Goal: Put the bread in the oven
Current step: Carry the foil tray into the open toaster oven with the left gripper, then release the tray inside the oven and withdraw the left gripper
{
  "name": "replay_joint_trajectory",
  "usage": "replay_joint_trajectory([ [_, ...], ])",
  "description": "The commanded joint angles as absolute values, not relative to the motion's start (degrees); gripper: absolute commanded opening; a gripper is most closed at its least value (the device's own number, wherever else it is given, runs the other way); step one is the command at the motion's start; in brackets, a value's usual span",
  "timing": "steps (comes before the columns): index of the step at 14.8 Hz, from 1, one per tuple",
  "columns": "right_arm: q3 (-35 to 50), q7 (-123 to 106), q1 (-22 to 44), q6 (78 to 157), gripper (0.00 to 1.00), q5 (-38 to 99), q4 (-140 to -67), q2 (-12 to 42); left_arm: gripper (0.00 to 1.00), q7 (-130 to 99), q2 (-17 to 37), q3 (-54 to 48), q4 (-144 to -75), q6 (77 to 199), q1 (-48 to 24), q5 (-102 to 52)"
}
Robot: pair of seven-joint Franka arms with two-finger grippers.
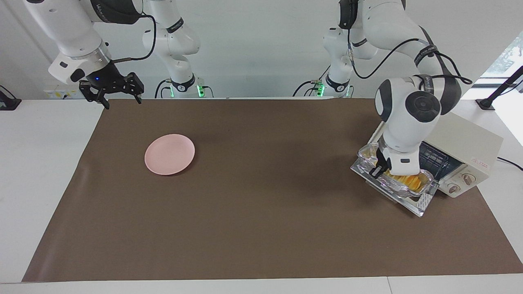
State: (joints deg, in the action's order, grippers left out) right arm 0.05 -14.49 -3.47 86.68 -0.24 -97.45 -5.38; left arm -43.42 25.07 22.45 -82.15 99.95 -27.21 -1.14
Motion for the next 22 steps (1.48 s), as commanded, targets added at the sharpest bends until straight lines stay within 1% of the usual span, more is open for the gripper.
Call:
replay_joint_trajectory([
  [1, 0.61, -15.03, -4.22, 86.66, 1.00, -0.97, -97.73, -6.06, 0.00, -42.11, 22.42, 22.41, -87.25, 98.35, -26.11, 3.23],
  [6, 0.70, -15.47, -4.31, 86.05, 1.00, -0.97, -97.73, -6.15, 0.00, -41.49, 18.29, 22.59, -95.79, 97.82, -25.31, 7.11],
  [15, 0.70, -15.47, -4.13, 85.96, 1.00, -0.97, -97.73, -6.15, 0.00, -41.84, 17.75, 23.29, -97.29, 95.10, -24.87, 11.51],
  [21, 0.70, -15.47, -4.13, 85.96, 1.00, -0.97, -97.73, -6.15, 0.00, -41.84, 17.67, 23.29, -97.82, 95.89, -23.64, 11.60],
  [22, 0.70, -15.47, -4.13, 86.04, 1.00, -0.97, -97.73, -6.24, 0.29, -41.75, 17.67, 23.29, -97.82, 95.98, -23.38, 11.60],
])
